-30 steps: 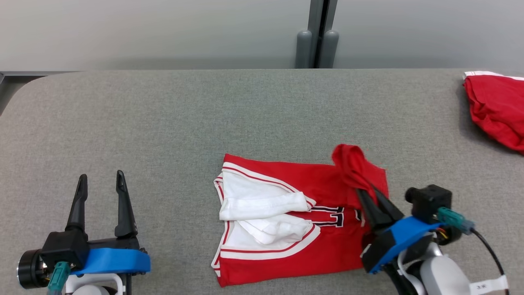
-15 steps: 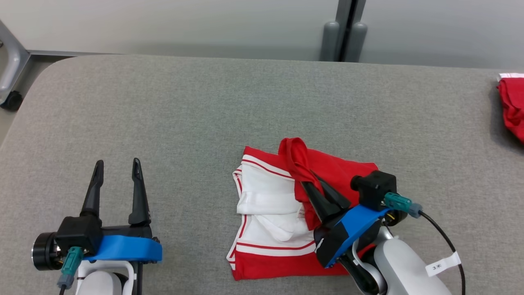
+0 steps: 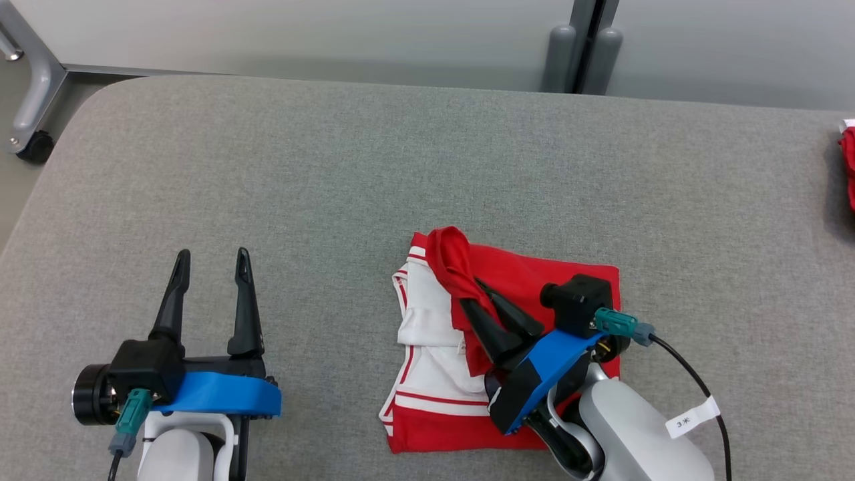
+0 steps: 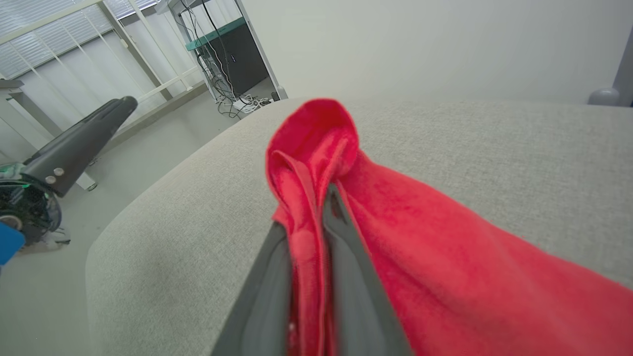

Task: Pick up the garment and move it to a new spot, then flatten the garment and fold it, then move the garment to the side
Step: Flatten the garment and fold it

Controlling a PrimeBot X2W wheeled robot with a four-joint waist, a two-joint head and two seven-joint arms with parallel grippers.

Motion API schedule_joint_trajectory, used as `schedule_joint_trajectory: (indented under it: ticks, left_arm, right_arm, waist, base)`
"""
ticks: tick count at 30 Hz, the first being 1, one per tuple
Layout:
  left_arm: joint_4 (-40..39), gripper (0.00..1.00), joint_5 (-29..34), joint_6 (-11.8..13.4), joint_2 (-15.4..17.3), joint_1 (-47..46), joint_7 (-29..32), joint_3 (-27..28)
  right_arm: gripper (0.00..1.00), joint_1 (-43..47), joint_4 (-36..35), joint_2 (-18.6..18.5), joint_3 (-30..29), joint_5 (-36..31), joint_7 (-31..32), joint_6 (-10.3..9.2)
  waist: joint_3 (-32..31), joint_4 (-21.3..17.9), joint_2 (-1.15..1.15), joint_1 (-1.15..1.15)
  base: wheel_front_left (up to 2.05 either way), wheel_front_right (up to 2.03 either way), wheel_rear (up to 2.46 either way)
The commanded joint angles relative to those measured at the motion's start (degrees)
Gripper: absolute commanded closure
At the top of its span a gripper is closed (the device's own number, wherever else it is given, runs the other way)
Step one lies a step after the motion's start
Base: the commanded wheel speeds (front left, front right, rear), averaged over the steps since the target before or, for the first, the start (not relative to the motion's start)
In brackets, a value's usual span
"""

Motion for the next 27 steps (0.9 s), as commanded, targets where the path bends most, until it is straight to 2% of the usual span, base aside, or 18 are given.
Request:
schedule_joint_trajectory:
  ticks: [1, 7, 14, 23, 27]
  left_arm:
    - [0.08, 0.0, -0.44, 0.35, -0.1, -0.95, -0.25, -0.23]
    - [0.2, 0.0, -0.23, 0.66, -0.1, -0.73, -0.25, 0.09]
    - [-0.21, 0.0, 0.49, 0.34, -0.09, 0.4, -0.25, 1.43]
    - [-0.52, 0.0, 0.52, 0.08, -0.1, 0.82, -0.25, 1.66]
    - [-0.69, 0.0, 0.8, 0.02, -0.1, 1.55, -0.25, 2.06]
  right_arm:
    - [0.0, -1.07, 0.91, -0.01, 0.58, 0.91, -0.58, 0.04]
    - [0.0, -2.71, 2.17, -0.04, 0.31, 0.14, -3.44, 0.04]
    - [0.0, 0.1, -0.44, -0.02, -5.31, -3.67, -3.13, 0.04]
    - [0.0, 4.05, -5.1, -0.05, -9.37, -5.35, -2.32, 0.04]
    - [0.0, 5.74, -7.42, -0.71, -13.34, -7.19, -3.44, 0.04]
  waist:
    - [0.02, -0.11, 0.0, 0.0]
    - [-0.59, -2.23, 0.0, 0.0]
    - [-1.92, -5.18, 0.0, 0.0]
    - [-2.66, -6.37, 0.0, 0.0]
    - [-3.11, -7.24, 0.0, 0.0]
  base:
    - [0.0, 0.0, 0.0]
    - [0.0, 0.0, 0.0]
    - [0.0, 0.0, 0.0]
    - [0.0, 0.0, 0.0]
    - [0.0, 0.0, 0.0]
